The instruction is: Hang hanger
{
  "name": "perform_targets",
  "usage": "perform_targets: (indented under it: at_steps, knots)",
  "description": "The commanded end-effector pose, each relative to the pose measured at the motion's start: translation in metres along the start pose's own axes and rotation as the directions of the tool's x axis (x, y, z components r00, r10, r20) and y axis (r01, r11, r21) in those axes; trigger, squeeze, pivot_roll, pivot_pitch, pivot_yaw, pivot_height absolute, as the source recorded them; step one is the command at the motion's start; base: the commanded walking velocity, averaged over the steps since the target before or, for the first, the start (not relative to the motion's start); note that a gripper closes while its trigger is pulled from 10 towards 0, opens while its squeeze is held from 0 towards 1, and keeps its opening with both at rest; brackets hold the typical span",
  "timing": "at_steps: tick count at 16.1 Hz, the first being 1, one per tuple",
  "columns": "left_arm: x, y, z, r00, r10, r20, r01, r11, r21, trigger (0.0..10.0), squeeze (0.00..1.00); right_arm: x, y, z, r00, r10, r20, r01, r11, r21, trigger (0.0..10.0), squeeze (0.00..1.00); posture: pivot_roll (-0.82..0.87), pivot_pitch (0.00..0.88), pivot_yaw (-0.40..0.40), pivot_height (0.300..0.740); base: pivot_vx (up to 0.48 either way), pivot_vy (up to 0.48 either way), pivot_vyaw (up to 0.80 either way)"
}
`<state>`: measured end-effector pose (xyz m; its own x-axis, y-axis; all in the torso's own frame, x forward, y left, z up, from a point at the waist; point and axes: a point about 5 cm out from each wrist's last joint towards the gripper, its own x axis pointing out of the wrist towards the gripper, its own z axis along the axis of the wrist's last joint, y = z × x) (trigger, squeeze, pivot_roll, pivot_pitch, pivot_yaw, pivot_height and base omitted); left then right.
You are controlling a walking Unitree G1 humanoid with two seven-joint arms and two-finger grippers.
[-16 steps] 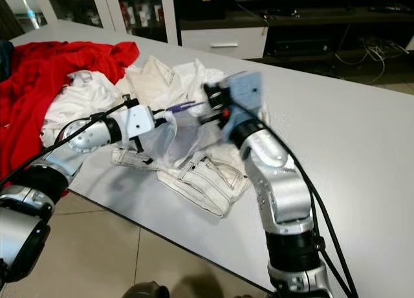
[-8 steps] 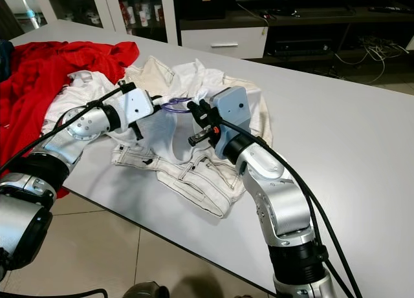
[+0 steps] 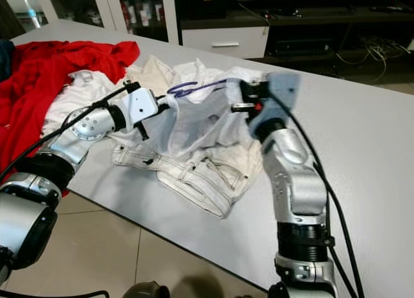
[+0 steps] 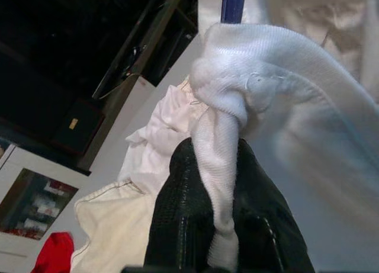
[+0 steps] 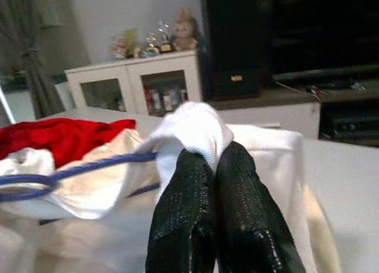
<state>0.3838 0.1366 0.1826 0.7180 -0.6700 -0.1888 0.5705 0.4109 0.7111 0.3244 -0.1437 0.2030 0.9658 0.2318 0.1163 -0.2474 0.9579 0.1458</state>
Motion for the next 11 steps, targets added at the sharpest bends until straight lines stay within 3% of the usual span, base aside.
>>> perform_targets:
  at_steps: [1,4,6,9,10,11]
  knots:
    - [-0.003,0.008,0.003,0.999,0.025,0.02,-0.026,1.0,0.007,10.0,0.0,0.004,0.003,0.007,1.0,0.008,0.028,-0.009,1.0,0.007,0.0,0.0,0.13,0.0,0.061,0.74,0.0,0.0,0.0]
    - [-0.005,0.009,0.002,0.999,0.031,0.017,-0.032,0.999,0.004,10.0,0.0,0.002,0.021,0.001,0.993,0.12,0.0,-0.12,0.992,-0.034,0.0,0.0,0.13,0.0,0.061,0.74,0.0,0.0,0.0]
    - [-0.004,0.012,0.003,0.999,0.038,0.016,-0.038,0.999,0.003,10.0,0.0,-0.007,0.059,0.002,0.941,0.337,0.019,-0.332,0.934,-0.13,0.0,0.0,0.13,0.0,0.065,0.74,0.0,0.0,0.0]
    - [-0.002,0.012,0.005,0.999,0.04,0.016,-0.04,0.999,-0.002,10.0,0.0,-0.016,0.081,0.014,0.87,0.488,0.078,-0.472,0.867,-0.162,0.0,0.0,0.13,0.0,0.066,0.74,0.0,0.0,0.0]
    - [0.0,0.012,0.006,0.999,0.043,0.016,-0.043,0.999,-0.008,10.0,0.0,-0.023,0.088,0.013,0.822,0.565,0.068,-0.55,0.82,-0.16,0.0,0.0,0.12,0.0,0.066,0.74,0.0,0.0,0.0]
    - [0.0,0.012,0.006,0.999,0.043,0.016,-0.043,0.999,-0.008,10.0,0.0,-0.023,0.088,0.013,0.822,0.565,0.068,-0.55,0.82,-0.16,0.0,0.0,0.12,0.0,0.066,0.74,0.0,0.0,0.0]
